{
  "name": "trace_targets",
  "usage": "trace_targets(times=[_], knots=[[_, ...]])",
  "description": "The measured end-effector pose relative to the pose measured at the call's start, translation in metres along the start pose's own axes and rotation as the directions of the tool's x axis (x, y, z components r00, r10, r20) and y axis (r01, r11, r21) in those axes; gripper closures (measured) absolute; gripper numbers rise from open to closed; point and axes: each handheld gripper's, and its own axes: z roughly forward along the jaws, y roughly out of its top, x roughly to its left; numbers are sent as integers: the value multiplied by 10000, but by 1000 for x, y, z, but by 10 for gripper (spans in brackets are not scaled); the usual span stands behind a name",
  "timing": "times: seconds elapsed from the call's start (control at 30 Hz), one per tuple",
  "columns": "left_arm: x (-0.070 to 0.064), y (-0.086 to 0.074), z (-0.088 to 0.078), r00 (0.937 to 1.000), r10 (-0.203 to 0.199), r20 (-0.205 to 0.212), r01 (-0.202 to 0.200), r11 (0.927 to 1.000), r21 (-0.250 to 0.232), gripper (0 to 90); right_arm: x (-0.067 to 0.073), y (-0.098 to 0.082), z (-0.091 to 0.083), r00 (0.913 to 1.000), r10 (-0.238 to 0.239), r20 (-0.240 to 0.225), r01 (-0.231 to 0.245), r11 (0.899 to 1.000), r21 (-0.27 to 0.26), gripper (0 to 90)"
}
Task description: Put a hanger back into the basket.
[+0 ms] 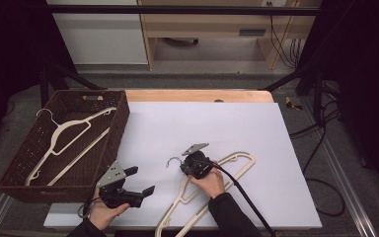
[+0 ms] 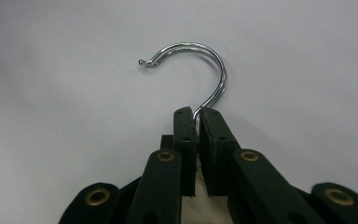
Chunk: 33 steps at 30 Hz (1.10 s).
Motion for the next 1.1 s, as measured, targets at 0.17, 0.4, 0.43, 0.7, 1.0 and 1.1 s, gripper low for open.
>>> trace_targets(times=[0.17,0.4,0.43,0.7,1.0,1.1], knots=[[0,0,1,10000,-14,10,14,10000,24,85,0,0,-1,9999,98,59,-98,9999,60,886],[-2,0,2,10000,-71,42,71,10000,33,86,0,3,-13,9995,310,-65,-312,9988,-364,889],[-2,0,2,10000,-73,52,73,10000,13,87,-1,4,-16,9995,309,-87,-313,9982,-517,889],[-9,8,8,9992,-190,351,187,9998,100,95,-1,6,-32,9993,335,-142,-346,9950,-932,892],[-24,26,23,9977,-54,683,29,9993,365,115,0,3,-59,9998,126,-162,-153,9847,-1738,892],[-29,33,31,9970,31,779,-65,9990,434,128,-1,1,-68,9996,30,-267,-82,9803,-1971,892]])
